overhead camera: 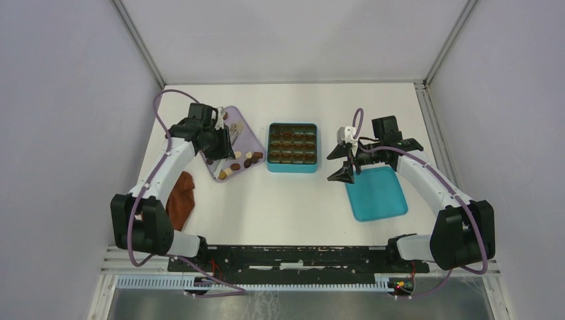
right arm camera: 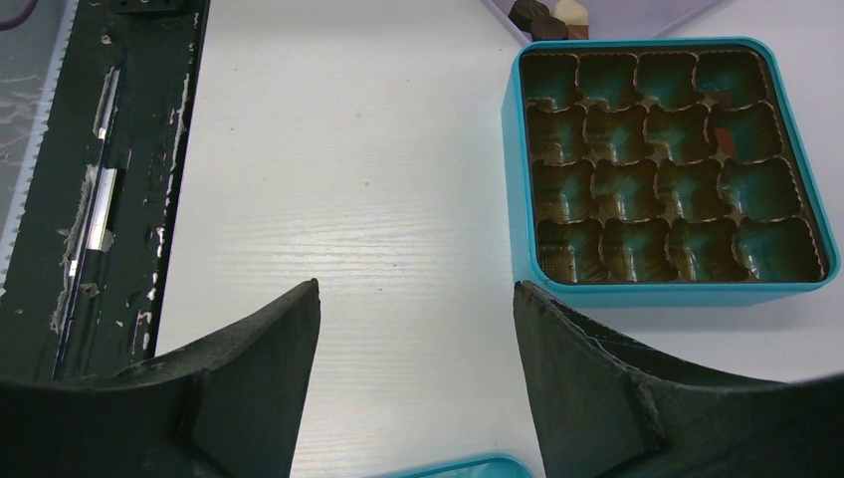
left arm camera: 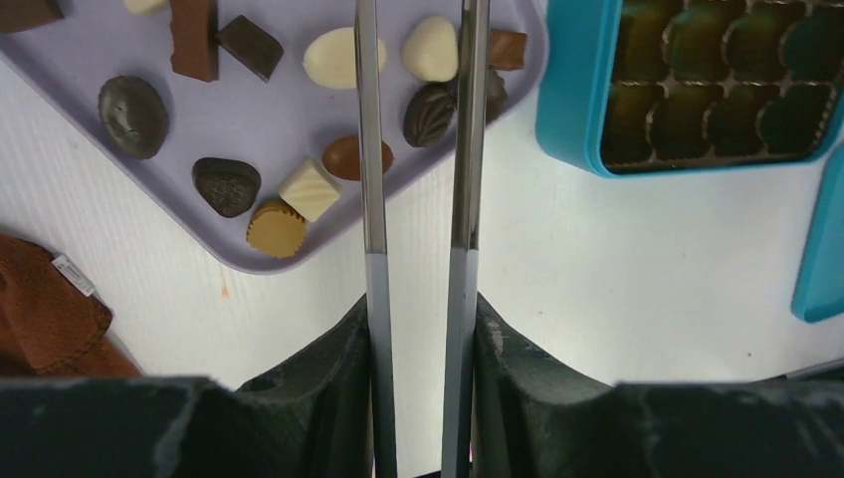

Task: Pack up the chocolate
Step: Place the fake chocolate in the packing box.

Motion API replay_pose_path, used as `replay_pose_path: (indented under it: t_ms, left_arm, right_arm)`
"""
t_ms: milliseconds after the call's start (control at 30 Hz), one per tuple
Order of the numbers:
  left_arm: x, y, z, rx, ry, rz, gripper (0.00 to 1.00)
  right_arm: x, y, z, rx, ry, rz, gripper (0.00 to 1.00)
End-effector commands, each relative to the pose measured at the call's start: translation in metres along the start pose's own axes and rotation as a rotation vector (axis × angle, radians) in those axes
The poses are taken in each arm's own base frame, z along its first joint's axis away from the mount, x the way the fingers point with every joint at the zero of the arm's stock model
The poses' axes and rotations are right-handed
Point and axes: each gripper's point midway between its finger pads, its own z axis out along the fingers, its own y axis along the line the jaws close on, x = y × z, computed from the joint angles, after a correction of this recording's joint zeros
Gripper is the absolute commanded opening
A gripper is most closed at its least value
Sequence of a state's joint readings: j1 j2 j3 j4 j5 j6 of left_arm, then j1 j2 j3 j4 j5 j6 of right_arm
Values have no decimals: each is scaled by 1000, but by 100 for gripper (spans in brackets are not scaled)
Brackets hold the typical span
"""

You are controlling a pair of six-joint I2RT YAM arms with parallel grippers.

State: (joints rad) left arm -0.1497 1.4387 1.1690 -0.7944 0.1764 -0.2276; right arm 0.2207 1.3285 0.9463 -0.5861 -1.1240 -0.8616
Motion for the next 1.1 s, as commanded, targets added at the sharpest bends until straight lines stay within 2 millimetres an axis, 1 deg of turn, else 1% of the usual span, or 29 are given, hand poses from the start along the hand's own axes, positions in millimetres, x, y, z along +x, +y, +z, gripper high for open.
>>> replay_pose_path:
  t_ms: [0,100,167,233,367,500,567,667,800,933,1067]
  left_arm:
    - [-15,-30,-21,161,-145,-9,2]
    - [-5,-39,-24,226,-169,-26,2]
    - [0,-50,-27,300,-183,-35,2]
    - [4,-63,-32,381,-199,-36,2]
    - [8,-97,-44,528,-232,-15,2]
    - [7,-123,-50,573,-278,3,2]
    - [7,-136,-48,567,-293,19,2]
    - [5,-154,-38,539,-299,46,2]
    - [2,-173,-21,497,-288,79,2]
    - [0,-182,0,434,-272,110,2]
    - [-3,-185,22,342,-252,152,3]
  right_arm:
    - [-14,-6,-2,4,-15,-47,77]
    - [-13,-6,-1,4,-14,-46,77]
    - [-13,-6,-1,3,-16,-46,77]
    - [-13,-6,-1,3,-16,-44,77]
    - [-13,-6,-1,3,-15,-44,77]
    - [-12,-7,-1,7,-12,-43,77]
    - [-12,-7,-1,7,-12,-43,77]
    - [-12,-7,-1,9,-11,-44,77]
    - [-13,-7,-2,13,-11,-51,77]
    - [-14,-7,-2,14,-12,-54,77]
    - [-14,-7,-2,12,-14,-53,77]
